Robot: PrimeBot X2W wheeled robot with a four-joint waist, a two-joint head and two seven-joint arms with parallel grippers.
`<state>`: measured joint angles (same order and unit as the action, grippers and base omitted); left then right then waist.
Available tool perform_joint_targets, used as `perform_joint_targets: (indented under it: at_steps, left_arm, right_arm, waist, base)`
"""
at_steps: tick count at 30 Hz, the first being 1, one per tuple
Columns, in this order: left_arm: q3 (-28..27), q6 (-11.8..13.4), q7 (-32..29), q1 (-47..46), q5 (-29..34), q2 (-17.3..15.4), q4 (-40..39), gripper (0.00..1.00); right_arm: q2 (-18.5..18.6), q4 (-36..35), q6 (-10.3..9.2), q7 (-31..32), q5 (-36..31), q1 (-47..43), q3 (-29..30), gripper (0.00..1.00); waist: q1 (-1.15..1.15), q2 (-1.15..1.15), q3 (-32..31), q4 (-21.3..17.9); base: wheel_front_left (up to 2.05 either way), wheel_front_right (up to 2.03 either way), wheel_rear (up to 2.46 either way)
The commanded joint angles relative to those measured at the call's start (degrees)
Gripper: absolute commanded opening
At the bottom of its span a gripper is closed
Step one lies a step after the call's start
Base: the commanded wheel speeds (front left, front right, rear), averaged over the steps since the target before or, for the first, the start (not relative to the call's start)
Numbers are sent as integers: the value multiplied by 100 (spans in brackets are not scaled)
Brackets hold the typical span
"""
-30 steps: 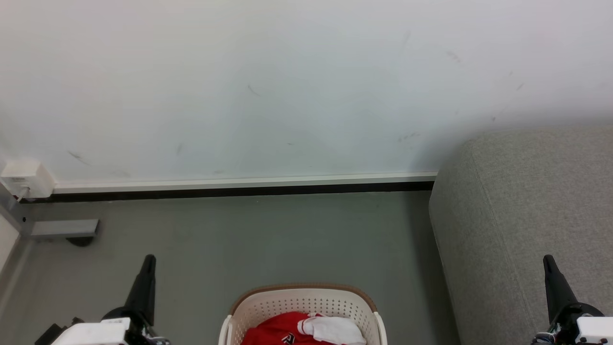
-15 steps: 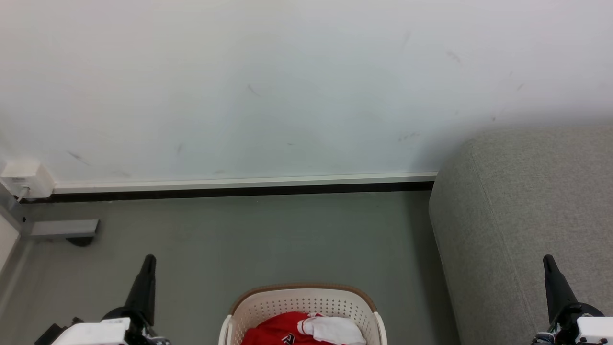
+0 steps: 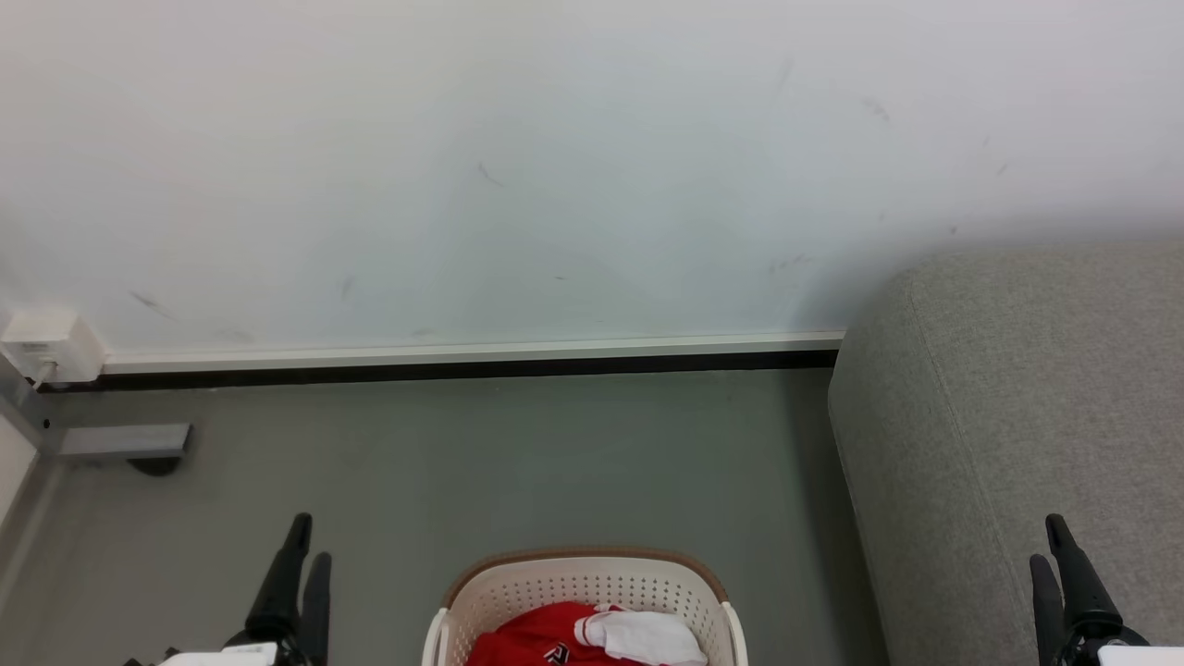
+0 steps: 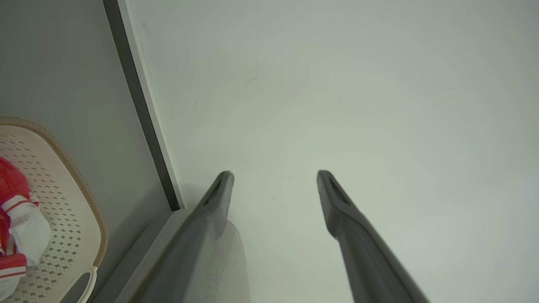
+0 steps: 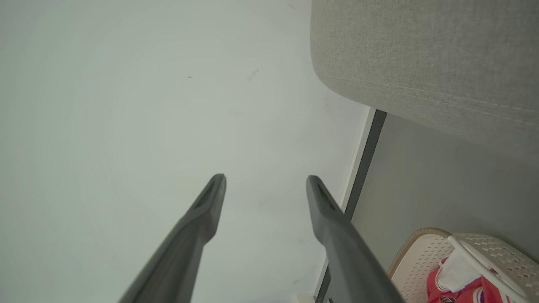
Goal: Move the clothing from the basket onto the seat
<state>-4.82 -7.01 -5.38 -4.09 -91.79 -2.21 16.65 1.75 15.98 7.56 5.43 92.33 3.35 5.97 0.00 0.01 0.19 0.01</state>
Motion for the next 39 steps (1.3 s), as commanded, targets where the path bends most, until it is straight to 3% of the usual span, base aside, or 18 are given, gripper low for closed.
perform_joint_targets:
  at_steps: [1,13,23,39]
  left_arm:
    - [79,1,90,-138,27,-21,-33,100]
    - [384,0,386,-243,230,-30,157,100]
    - [503,114,625,-324,856,-38,255,100]
    - [942,452,958,-449,2575,-49,304,100]
  right_arm:
    - [40,-160,-1,-86,-81,56,-21,100]
    - [99,-289,-2,-388,-510,-76,-126,100]
    - [129,-408,-3,-629,-1131,-166,-116,100]
    - [266,-659,-5,-966,-3190,-246,-101,100]
  waist:
    - [0,-1,1,1]
    - [0,-1,-10,4]
    - [0,-1,-40,10]
    - [0,-1,-59,58]
  base:
    - [0,0,0]
    - [0,0,0]
    - [0,0,0]
    - [0,0,0]
